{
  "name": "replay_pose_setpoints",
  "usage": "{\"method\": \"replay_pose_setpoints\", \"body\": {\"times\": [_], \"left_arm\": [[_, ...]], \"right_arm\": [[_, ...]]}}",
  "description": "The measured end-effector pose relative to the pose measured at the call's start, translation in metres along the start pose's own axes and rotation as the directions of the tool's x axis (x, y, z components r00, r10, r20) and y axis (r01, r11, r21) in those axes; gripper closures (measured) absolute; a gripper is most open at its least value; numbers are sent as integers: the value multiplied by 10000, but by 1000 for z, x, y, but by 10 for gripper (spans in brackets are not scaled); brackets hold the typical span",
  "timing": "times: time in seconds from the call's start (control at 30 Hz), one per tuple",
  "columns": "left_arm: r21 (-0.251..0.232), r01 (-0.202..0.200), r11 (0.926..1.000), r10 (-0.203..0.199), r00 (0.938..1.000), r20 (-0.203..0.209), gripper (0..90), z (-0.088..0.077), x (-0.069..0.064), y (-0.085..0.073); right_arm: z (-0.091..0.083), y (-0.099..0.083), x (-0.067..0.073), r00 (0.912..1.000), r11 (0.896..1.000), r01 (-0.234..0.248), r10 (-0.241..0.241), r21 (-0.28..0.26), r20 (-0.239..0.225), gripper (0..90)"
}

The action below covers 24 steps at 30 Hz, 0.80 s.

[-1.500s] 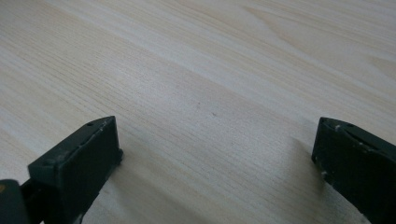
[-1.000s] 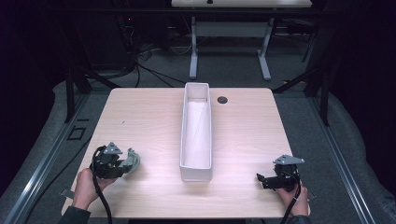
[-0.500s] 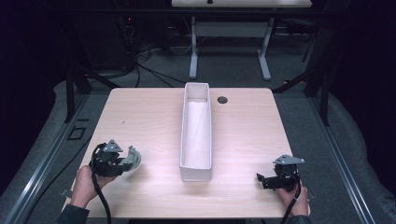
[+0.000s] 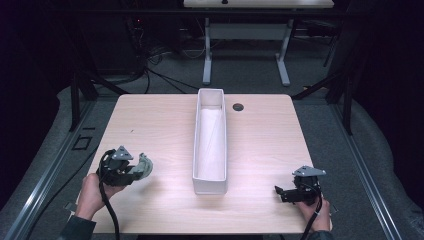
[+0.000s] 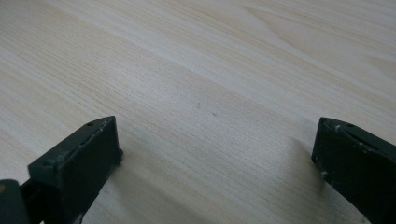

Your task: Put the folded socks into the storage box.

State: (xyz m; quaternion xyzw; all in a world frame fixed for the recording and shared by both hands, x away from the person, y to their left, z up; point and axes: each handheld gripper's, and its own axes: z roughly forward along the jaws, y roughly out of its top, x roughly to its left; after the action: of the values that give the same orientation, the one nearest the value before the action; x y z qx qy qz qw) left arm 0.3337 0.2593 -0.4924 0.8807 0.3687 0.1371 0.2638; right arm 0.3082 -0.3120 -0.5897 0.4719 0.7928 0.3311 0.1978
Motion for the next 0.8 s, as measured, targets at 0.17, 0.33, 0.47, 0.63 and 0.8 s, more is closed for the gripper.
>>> {"method": "replay_pose_setpoints", "body": {"times": [0.17,0.33,0.47,0.63,0.8], "left_arm": [[-36,-107,9999,107,9999,22,663,-2,-1,5],[-31,-213,9998,214,9997,70,663,-5,-2,9],[-43,-294,9996,295,9995,123,663,-7,-2,13],[-93,-370,9993,371,9992,160,663,-9,-3,17],[-112,-495,9987,498,9985,244,663,-11,-4,22]], "right_arm": [[0,0,0,10000,10000,-4,4,2,-4,4],[0,0,0,10000,10000,11,-11,7,17,4],[0,0,0,10000,10000,7,-7,8,16,4],[0,0,0,10000,10000,13,-13,0,2,5],[0,0,0,10000,10000,2,-2,-2,-9,4]]}}
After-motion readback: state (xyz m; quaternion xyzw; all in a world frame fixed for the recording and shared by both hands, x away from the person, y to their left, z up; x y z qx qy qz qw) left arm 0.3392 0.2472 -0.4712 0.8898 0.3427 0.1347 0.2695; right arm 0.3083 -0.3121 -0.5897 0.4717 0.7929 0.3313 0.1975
